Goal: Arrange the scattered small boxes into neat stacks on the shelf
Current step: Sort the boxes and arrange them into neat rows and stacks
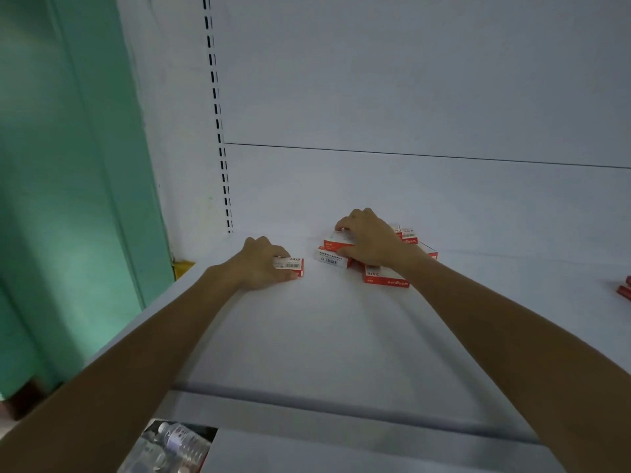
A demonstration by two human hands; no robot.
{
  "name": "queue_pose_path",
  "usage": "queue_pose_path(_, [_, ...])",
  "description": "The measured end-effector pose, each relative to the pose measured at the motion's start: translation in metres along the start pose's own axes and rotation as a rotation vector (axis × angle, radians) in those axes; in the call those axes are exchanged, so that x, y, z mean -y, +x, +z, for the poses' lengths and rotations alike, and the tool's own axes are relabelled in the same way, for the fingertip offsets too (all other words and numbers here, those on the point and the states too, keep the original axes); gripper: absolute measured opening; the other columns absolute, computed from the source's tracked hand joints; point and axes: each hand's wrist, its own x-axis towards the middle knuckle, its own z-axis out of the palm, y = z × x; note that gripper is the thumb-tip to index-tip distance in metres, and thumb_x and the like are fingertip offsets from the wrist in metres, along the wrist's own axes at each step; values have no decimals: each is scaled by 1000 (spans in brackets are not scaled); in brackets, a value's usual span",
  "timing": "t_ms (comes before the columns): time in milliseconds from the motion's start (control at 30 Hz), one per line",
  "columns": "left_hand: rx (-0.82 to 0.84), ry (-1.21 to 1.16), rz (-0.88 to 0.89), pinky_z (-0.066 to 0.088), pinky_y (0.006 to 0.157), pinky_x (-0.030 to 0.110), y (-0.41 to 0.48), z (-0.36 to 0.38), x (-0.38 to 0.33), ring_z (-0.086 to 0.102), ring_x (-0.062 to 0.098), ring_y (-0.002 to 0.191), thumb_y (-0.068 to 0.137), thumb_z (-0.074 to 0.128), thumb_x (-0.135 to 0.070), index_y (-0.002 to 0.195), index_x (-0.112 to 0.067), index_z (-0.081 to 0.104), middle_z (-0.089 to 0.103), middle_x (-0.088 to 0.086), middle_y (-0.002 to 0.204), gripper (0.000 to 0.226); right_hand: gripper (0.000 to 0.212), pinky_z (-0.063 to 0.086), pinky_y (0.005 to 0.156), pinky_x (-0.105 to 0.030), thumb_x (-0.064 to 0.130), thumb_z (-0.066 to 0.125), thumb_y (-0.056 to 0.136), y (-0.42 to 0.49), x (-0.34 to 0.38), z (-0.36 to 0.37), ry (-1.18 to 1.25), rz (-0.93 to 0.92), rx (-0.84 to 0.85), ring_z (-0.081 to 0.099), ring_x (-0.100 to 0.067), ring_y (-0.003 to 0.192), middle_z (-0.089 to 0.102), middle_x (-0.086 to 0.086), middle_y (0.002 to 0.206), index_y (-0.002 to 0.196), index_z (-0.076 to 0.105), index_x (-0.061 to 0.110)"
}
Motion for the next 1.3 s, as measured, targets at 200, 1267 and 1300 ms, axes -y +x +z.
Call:
queue_pose_path(200, [-26, -71, 83, 36, 87, 21, -29, 0, -12, 49, 17, 115, 80, 67, -36, 125, -16, 55, 55, 2, 128, 50, 43, 40, 92, -36, 15, 57, 85, -40, 15, -6, 41, 13, -153, 38, -25, 115, 45, -10, 123, 127, 48, 12])
queue_pose_path(1267, [-29, -134, 770, 38, 82, 33, -58, 90, -417, 51, 28, 100, 94, 45, -37, 129, -30, 45, 44, 6, 100, 35, 41, 33, 98, -32, 14, 55, 87, -375, -236, -133, -61, 631, -296, 37, -28, 119, 46, -14, 124, 128, 49, 12])
queue_pose_path(1300, [-24, -126, 790, 38, 82, 32, -60, 96, -437, 51, 28, 100, 94, 45, -38, 130, -30, 45, 42, 5, 99, 37, 41, 33, 98, -32, 14, 56, 87, -389, -248, -137, -61, 650, -301, 37, -28, 119, 46, -14, 124, 128, 50, 12])
